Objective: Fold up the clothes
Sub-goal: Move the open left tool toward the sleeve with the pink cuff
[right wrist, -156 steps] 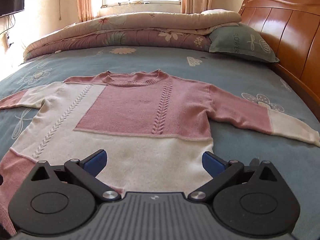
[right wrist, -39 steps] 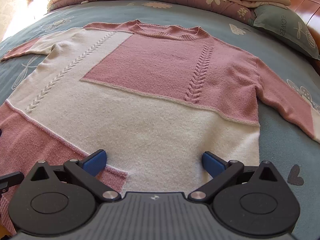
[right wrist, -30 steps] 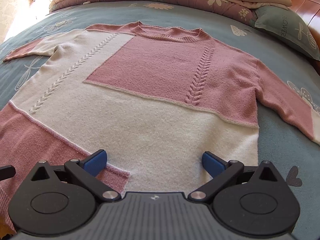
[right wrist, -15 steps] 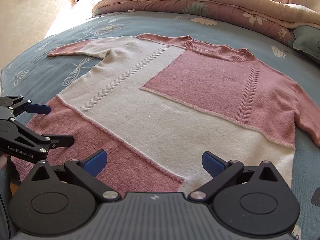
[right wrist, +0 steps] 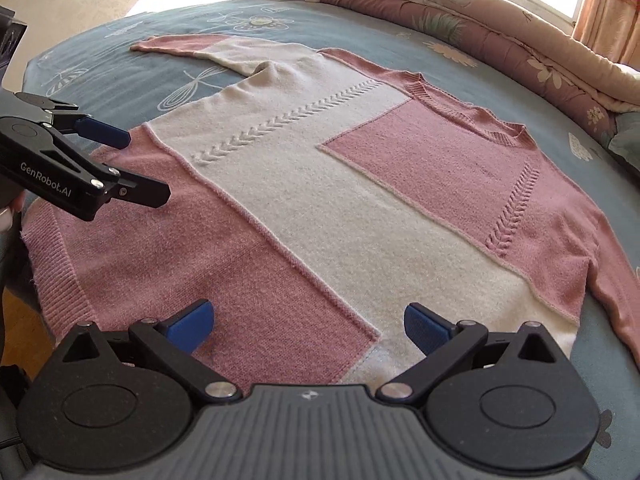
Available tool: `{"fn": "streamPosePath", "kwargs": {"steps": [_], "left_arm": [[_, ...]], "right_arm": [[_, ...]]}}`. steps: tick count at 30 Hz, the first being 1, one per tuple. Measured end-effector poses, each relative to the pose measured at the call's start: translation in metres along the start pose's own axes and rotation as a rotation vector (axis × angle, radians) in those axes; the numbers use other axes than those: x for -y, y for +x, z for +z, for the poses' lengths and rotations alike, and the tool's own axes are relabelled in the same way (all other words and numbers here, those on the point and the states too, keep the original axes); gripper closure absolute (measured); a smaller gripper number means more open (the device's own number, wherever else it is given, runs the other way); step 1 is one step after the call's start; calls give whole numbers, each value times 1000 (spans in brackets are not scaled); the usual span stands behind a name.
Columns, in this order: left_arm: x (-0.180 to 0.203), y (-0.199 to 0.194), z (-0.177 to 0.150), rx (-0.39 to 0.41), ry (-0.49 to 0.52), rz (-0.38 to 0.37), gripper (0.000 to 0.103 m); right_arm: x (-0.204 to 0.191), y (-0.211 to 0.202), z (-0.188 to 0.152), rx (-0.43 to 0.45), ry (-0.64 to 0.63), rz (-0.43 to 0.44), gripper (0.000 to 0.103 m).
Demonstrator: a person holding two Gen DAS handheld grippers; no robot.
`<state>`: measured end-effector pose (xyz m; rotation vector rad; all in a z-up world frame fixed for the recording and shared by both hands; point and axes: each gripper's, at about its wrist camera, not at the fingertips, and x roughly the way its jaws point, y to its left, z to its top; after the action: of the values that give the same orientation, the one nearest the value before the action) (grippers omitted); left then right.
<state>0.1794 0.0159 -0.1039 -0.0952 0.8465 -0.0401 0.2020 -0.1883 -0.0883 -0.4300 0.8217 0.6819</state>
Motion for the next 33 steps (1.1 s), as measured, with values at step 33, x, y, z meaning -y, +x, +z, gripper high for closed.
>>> {"fn": "streamPosePath", "kwargs": {"steps": [33], "left_arm": [[-3,70,61,1,58,-46,1]], "right_arm": [[21,31,14,-99,172,-9,0]]}}
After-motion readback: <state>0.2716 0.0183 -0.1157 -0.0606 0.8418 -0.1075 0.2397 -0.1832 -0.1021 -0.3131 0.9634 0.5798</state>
